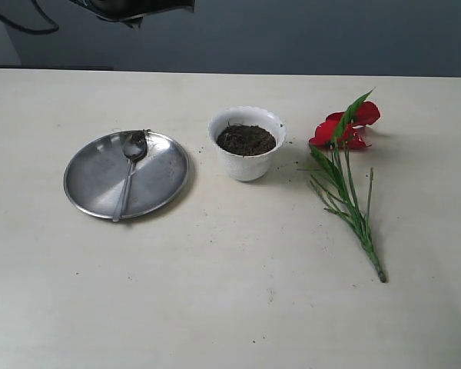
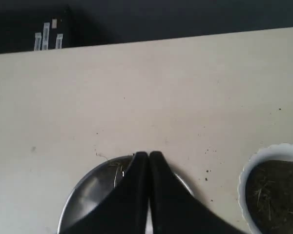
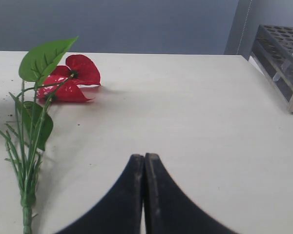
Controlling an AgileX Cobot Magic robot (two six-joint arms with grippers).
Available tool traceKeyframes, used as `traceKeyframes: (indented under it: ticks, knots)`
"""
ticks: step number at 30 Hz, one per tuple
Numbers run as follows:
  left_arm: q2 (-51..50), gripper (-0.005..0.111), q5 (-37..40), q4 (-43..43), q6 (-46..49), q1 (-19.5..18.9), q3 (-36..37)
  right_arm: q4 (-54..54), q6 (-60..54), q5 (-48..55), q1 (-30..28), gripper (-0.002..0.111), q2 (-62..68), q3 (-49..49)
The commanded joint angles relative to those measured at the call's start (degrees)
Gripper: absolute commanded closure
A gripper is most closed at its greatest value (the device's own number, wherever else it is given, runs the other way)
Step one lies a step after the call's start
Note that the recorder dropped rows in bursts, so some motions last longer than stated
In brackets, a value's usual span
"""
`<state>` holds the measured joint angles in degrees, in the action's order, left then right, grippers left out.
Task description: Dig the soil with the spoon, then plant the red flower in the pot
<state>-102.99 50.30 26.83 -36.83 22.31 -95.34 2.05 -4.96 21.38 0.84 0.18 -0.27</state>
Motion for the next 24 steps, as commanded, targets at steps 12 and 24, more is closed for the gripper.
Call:
traceKeyframes:
  ticks: [12, 24]
  knots:
    - [17.2, 0.106, -11.6, 11.2, -0.5, 1.2, 8.7, 0.0, -0.1, -0.7, -0.2, 0.108, -0.2, 0.3]
    - [33.0, 0.106, -11.5, 6.9, 5.8, 1.1, 12.0, -0.2, -0.1, -0.7, -0.2, 0.108, -0.2, 0.3]
